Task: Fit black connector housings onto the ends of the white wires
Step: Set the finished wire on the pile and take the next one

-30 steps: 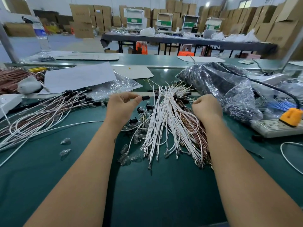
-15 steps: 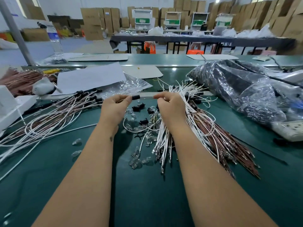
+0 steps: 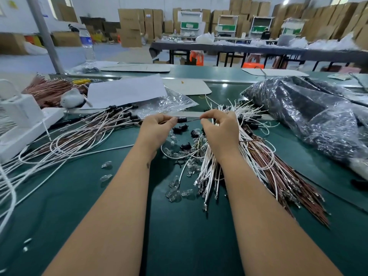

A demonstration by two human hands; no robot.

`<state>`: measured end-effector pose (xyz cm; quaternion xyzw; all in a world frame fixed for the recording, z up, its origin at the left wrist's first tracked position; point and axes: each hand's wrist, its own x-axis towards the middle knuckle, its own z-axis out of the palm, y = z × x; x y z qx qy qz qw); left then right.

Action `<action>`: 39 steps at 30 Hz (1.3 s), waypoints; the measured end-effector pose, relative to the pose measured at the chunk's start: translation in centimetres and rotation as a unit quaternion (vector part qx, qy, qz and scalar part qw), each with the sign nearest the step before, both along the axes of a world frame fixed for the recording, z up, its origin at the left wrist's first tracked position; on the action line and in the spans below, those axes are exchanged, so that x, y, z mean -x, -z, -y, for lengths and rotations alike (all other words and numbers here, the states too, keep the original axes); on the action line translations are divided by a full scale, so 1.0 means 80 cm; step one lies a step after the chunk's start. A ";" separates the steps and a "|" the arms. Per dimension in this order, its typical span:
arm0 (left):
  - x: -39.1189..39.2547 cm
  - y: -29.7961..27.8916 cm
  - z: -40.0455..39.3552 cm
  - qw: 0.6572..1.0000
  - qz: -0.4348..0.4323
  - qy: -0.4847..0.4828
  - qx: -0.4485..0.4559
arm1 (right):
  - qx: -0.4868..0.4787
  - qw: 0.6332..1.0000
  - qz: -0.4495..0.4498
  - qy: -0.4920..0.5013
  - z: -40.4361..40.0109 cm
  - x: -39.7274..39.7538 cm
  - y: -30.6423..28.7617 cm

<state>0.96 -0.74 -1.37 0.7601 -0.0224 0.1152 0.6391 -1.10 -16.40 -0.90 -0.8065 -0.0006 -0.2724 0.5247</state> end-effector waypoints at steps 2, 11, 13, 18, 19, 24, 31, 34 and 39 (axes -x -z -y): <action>0.001 -0.001 0.000 1.000 -0.003 0.000 -0.006 | 0.005 1.000 0.003 0.002 -0.001 0.001 -0.001; 0.001 -0.001 0.000 1.000 0.003 0.014 -0.006 | 0.001 1.000 0.001 -0.001 0.001 0.000 -0.001; 0.001 -0.002 0.000 1.000 0.006 0.017 -0.001 | 0.010 1.000 0.010 -0.003 0.000 -0.001 0.000; 0.002 -0.002 0.003 1.000 0.017 0.015 0.007 | -0.036 0.999 0.011 -0.024 -0.001 -0.003 0.000; 0.002 -0.003 0.003 1.000 0.019 0.016 0.006 | -0.031 0.999 0.009 -0.026 -0.001 -0.003 0.001; 0.005 -0.004 0.007 0.999 0.024 0.045 0.005 | 0.095 0.995 0.038 -0.011 -0.003 -0.002 0.004; 0.007 -0.004 0.009 0.998 0.041 0.040 -0.004 | 0.168 0.982 0.088 -0.013 -0.009 0.000 0.000; 0.011 -0.004 0.015 0.997 0.039 0.067 -0.014 | 0.195 0.975 0.105 -0.018 -0.010 0.004 -0.002; 0.014 -0.006 0.017 0.995 0.069 0.063 -0.024 | 0.220 0.971 0.087 -0.035 -0.015 0.006 -0.001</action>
